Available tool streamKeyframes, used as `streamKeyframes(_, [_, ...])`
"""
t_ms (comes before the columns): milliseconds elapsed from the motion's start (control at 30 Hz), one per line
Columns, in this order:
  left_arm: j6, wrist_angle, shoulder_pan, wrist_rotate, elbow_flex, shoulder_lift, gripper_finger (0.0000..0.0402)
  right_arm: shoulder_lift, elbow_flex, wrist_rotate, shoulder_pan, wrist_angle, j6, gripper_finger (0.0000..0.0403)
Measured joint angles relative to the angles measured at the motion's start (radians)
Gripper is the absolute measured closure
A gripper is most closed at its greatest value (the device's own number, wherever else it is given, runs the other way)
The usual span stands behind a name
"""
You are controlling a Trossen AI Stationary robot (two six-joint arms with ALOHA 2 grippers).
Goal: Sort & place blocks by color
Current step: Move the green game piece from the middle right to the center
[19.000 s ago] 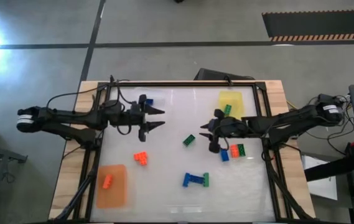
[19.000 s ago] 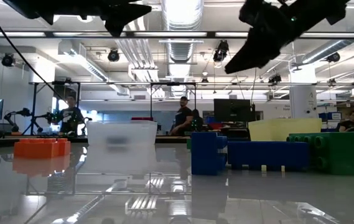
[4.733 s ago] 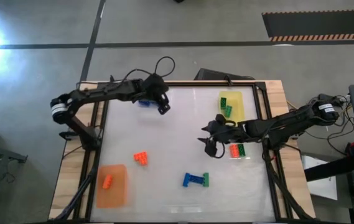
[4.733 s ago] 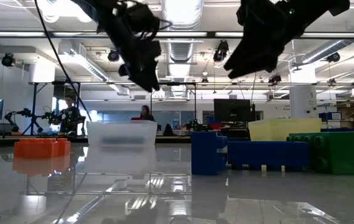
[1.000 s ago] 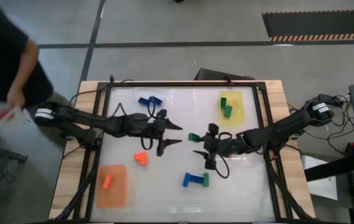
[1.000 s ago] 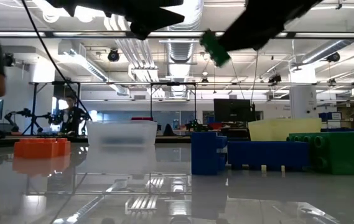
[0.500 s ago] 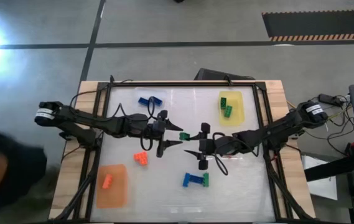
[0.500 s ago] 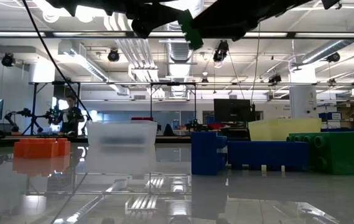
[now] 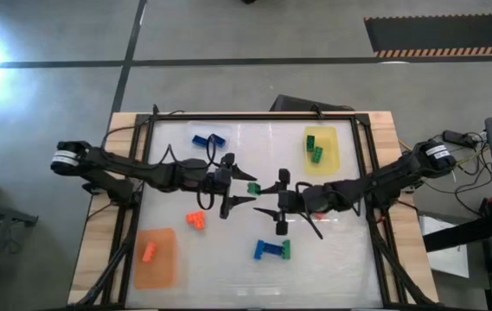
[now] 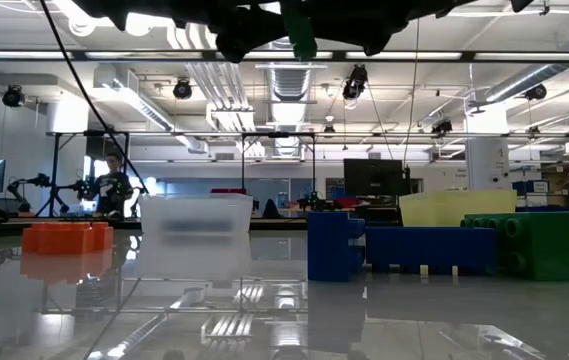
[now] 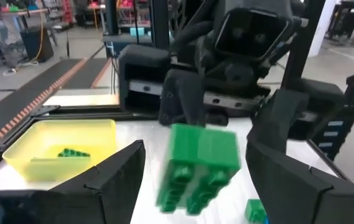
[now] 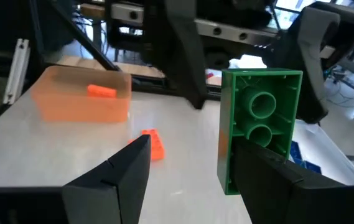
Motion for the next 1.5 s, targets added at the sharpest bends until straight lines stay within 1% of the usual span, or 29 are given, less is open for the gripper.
streamKeyframes(100, [0.001, 0.031, 0.0, -0.002, 0.0, 0.018, 0.015, 0.0, 0.0, 0.0, -0.006, -0.001, -0.003, 0.0197])
streamKeyframes(200, [0.009, 0.042, -0.001, -0.002, 0.0, 0.03, 0.0172, 0.0, 0.0, -0.003, -0.01, -0.005, -0.007, 0.0197])
streamKeyframes(300, [0.008, 0.04, -0.001, -0.006, 0.0, 0.04, 0.0207, 0.0, 0.0, -0.004, -0.01, -0.006, -0.023, 0.0197])
streamKeyframes(467, [0.008, 0.041, 0.0, -0.019, 0.0, 0.044, 0.0275, 0.0, 0.0, -0.007, -0.011, -0.01, -0.038, 0.0197])
streamKeyframes(700, [0.005, 0.029, 0.0, -0.084, 0.0, 0.044, 0.0276, 0.0, 0.0, -0.006, -0.037, -0.033, -0.005, 0.0197])
streamKeyframes(833, [-0.026, -0.01, 0.0, -0.107, 0.0, 0.044, 0.0276, -0.001, 0.0, -0.005, -0.043, -0.078, 0.012, 0.0197])
streamKeyframes(933, [-0.044, -0.034, 0.0, -0.127, -0.003, 0.044, 0.0276, -0.001, 0.0, -0.002, -0.043, -0.079, 0.001, 0.0192])
streamKeyframes(1133, [-0.063, -0.038, -0.001, -0.134, -0.018, 0.044, 0.0276, -0.001, 0.0, -0.002, -0.043, -0.076, -0.013, 0.0194])
streamKeyframes(1267, [-0.065, -0.041, -0.001, -0.135, -0.033, 0.044, 0.0276, -0.001, 0.0, -0.002, -0.057, -0.079, 0.03, 0.0197])
streamKeyframes(1367, [-0.065, -0.038, -0.001, -0.136, -0.041, 0.044, 0.0276, -0.001, 0.0, 0.002, -0.06, -0.083, 0.047, 0.0183])
streamKeyframes(1500, [-0.067, -0.041, 0.0, -0.14, -0.045, 0.043, 0.0276, -0.001, 0.0, -0.002, -0.058, -0.086, 0.046, 0.015])
